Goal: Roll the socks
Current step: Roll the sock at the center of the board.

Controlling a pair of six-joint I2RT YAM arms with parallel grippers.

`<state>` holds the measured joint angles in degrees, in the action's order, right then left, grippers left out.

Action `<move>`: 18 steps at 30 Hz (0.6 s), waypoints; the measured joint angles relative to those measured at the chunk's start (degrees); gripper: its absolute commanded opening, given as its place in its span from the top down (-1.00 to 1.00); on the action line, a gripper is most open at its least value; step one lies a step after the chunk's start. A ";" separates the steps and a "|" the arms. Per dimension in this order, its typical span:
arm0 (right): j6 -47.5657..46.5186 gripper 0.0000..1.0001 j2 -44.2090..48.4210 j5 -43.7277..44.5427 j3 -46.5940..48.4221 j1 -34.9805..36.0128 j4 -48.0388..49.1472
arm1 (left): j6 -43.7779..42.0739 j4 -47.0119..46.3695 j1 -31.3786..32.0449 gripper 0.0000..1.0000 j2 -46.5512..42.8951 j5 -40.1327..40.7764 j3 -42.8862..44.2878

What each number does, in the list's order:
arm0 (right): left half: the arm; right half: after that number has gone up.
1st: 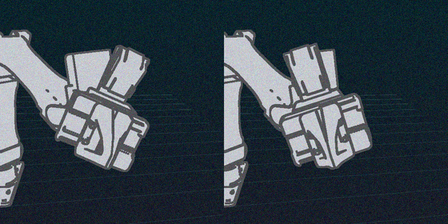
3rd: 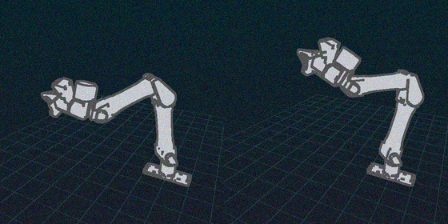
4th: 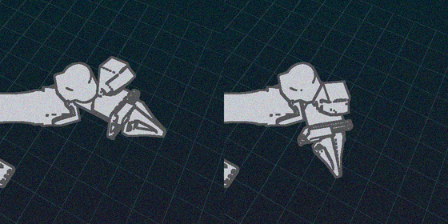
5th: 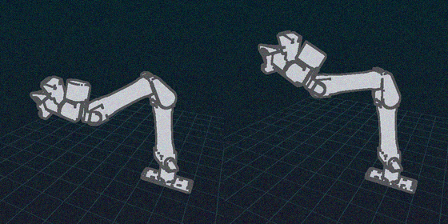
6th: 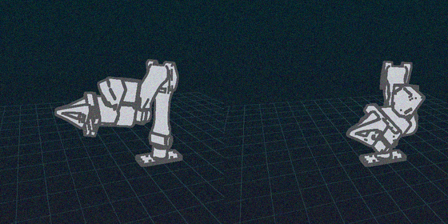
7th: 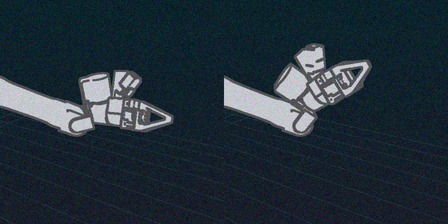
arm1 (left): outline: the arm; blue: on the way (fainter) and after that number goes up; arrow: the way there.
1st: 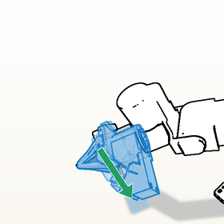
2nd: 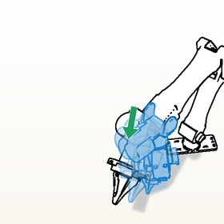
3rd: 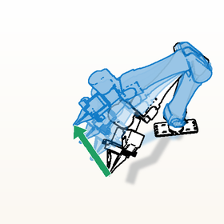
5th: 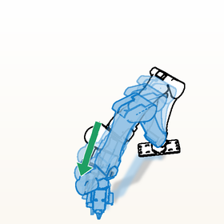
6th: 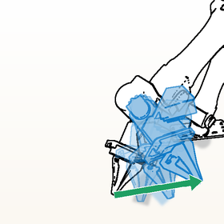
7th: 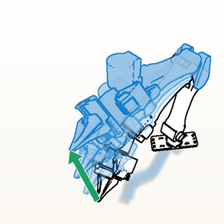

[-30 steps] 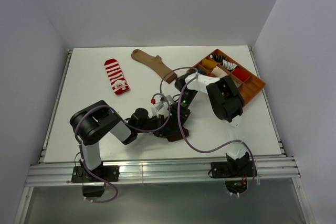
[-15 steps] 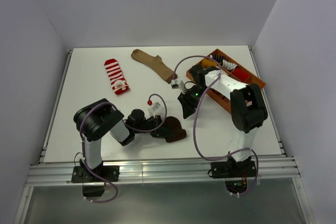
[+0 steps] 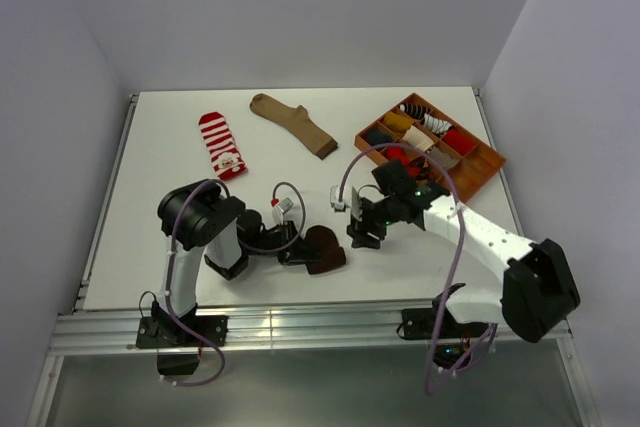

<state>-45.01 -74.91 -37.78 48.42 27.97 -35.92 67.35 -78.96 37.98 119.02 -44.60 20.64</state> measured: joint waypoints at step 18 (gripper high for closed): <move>-0.68 -0.26 7.93 20.92 -15.85 29.62 19.04 | 5.79 -5.90 -1.66 0.99 3.93 -3.56 -0.09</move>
<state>-45.69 -66.98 -16.86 32.58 57.58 -16.88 73.14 -84.86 36.32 122.96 -48.16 20.56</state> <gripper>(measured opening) 0.634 0.227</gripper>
